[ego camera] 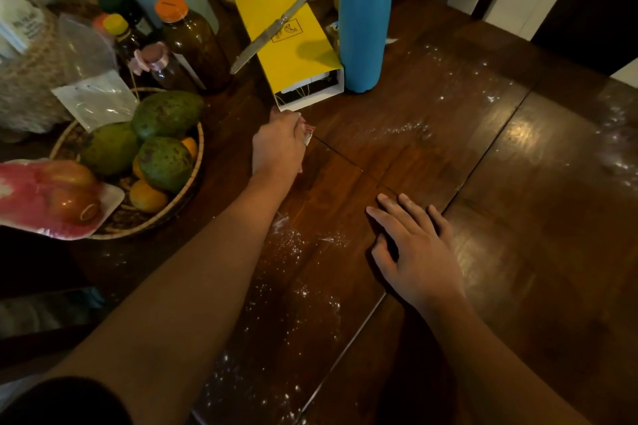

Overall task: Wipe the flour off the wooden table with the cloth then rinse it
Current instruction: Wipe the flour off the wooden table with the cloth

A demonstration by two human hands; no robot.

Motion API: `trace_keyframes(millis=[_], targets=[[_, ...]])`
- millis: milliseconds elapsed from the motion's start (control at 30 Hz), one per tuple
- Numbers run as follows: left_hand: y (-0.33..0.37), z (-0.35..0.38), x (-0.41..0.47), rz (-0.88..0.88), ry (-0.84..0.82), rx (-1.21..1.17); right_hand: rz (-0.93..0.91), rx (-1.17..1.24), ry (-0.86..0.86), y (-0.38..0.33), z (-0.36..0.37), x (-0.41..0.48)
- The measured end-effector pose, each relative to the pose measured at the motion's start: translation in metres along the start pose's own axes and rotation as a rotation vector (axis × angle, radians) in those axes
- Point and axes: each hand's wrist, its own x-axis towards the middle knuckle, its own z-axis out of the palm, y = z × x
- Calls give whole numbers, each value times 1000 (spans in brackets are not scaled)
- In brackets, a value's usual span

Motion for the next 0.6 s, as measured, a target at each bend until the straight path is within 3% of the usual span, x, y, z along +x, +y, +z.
trace_keyframes(millis=[300,500,600], targets=[[-6,4,-6,355,-89,26,0,-16,8,-1,-1,0],[-19,-13,-13,327,-196,-150,3,-12,22,0,2,0],[-26,-30,-35,217,-329,-288,-2,-16,29,0,2,0]])
